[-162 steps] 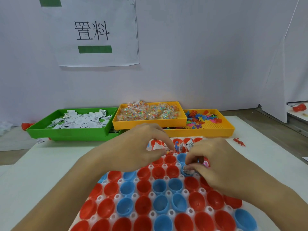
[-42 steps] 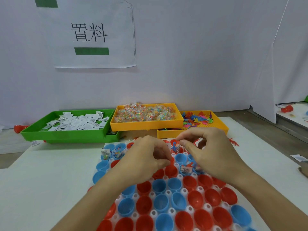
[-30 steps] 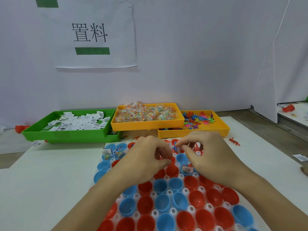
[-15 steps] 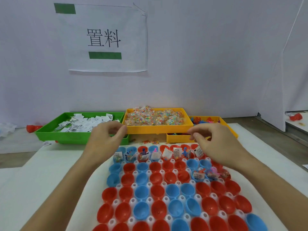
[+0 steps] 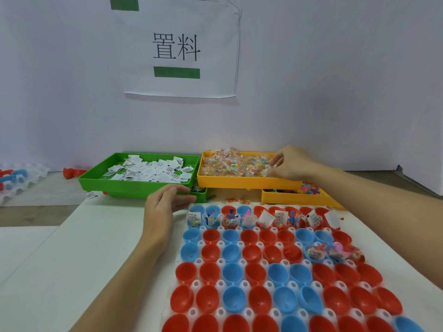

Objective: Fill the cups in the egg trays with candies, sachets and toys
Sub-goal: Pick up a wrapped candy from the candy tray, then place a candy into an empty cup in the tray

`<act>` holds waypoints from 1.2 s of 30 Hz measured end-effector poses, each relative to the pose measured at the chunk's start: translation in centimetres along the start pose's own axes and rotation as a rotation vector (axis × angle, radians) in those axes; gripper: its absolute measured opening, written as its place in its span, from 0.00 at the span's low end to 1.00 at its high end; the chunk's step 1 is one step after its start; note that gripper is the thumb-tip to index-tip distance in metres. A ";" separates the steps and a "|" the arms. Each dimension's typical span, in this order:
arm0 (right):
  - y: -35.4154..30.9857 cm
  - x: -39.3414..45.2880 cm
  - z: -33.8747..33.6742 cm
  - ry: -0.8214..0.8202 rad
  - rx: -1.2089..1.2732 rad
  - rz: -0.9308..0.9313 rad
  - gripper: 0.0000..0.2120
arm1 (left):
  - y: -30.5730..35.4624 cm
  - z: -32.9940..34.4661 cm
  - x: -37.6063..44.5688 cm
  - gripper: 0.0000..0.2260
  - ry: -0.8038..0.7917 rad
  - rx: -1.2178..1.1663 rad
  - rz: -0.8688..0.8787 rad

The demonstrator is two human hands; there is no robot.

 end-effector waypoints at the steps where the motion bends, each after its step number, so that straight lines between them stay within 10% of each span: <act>1: -0.1 0.3 0.3 -0.015 -0.023 0.004 0.16 | -0.1 0.0 0.1 0.16 -0.002 0.003 0.000; 27: 1.1 -11.9 -3.0 0.192 0.771 -0.088 0.06 | 2.9 0.9 0.2 0.16 0.027 0.064 0.167; 36: 1.5 -16.1 -0.5 0.074 0.839 -0.094 0.13 | 9.4 9.3 -4.2 0.05 -0.508 0.328 0.183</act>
Point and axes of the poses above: each hand's wrist, its own x-axis towards the middle knuckle, its own z-axis out of the palm, y = z × x, the point moved 2 cm from there along x, towards the middle knuckle, and after that the axes turned 2 degrees about -x, right-handed, at the moved point
